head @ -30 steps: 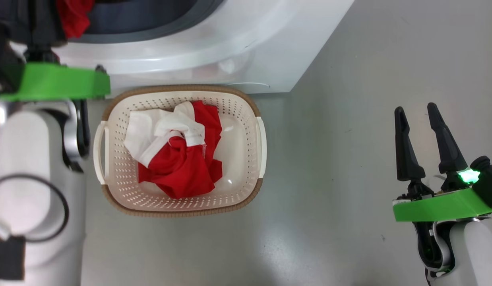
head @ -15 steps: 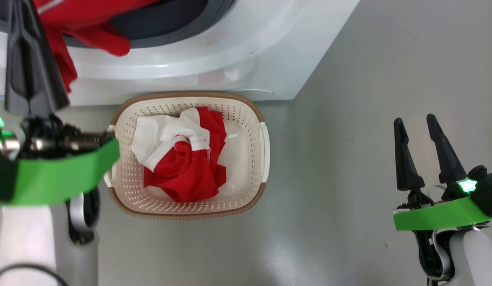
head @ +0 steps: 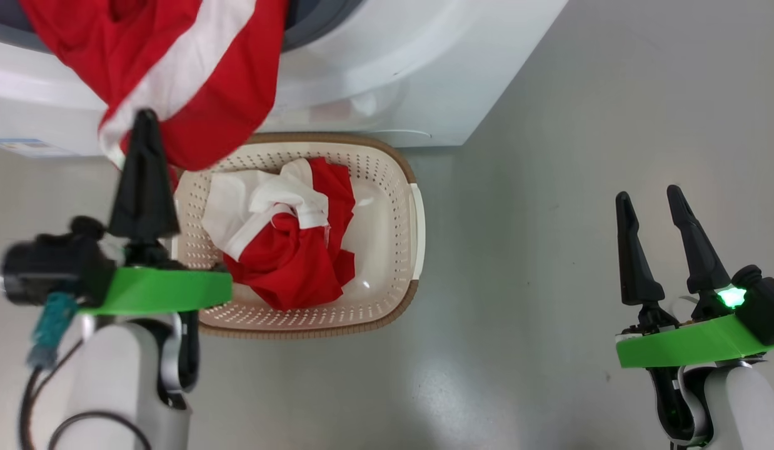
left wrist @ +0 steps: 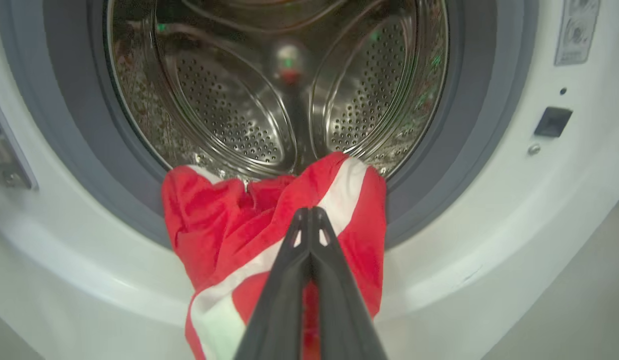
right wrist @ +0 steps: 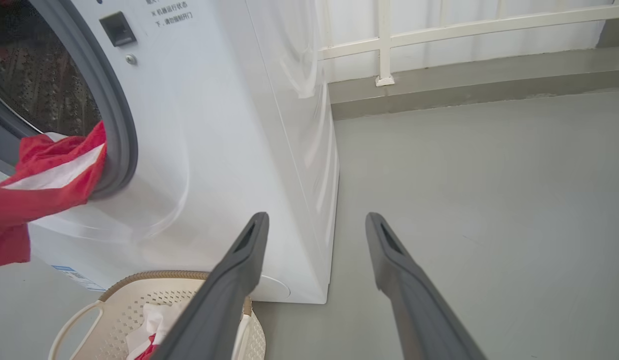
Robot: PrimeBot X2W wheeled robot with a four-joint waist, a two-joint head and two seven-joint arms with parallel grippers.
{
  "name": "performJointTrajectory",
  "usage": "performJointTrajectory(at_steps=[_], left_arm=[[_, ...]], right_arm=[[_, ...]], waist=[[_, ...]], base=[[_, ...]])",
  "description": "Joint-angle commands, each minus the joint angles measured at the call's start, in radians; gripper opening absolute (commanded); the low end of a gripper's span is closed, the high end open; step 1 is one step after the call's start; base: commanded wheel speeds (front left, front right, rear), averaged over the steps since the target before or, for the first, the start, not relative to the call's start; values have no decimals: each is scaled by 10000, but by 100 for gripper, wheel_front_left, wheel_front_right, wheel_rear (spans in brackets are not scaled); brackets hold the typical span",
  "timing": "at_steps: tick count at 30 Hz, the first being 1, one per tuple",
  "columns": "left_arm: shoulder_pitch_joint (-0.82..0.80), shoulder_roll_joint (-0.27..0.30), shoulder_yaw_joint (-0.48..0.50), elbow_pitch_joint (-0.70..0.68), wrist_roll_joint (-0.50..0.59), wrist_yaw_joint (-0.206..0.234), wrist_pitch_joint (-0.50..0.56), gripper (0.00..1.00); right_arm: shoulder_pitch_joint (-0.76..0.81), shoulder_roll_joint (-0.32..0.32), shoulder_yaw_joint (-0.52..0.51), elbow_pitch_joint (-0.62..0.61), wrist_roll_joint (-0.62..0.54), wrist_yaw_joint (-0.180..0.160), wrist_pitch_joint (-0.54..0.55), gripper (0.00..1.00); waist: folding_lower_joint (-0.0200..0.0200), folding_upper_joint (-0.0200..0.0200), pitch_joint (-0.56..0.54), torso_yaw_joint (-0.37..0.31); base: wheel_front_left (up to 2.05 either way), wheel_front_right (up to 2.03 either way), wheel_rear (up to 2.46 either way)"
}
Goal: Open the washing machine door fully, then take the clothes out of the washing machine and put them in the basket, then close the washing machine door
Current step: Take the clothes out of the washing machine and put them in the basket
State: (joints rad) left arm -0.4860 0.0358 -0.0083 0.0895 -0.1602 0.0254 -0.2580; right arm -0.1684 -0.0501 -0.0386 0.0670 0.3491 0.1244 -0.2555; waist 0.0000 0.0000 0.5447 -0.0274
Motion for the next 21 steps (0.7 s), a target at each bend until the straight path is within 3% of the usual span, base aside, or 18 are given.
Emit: performJointTrajectory(at_steps=[1, 15, 19, 21], left_arm=[[72, 150, 150, 458, -186, -36, -37, 0], [-1805, 146, -32, 4753, 194, -276, -38, 0], [-2172, 146, 83, 5242, 319, -380, -38, 47], [-2280, 146, 139, 5362, 366, -412, -38, 80]], right_arm=[[-85, -1, 278, -257, -35, 63, -63, 100], [-439, -1, 274, -325, 126, 63, -63, 100], [-484, -1, 263, -329, 147, 63, -63, 100], [-508, -1, 260, -322, 152, 63, -63, 100]], waist=[[0, 0, 154, -70], [0, 0, 841, -335], [0, 0, 928, -371], [0, 0, 950, -380]], base=[[0, 0, 0], [0, 0, 0], [0, 0, 0], [0, 0, 0]])
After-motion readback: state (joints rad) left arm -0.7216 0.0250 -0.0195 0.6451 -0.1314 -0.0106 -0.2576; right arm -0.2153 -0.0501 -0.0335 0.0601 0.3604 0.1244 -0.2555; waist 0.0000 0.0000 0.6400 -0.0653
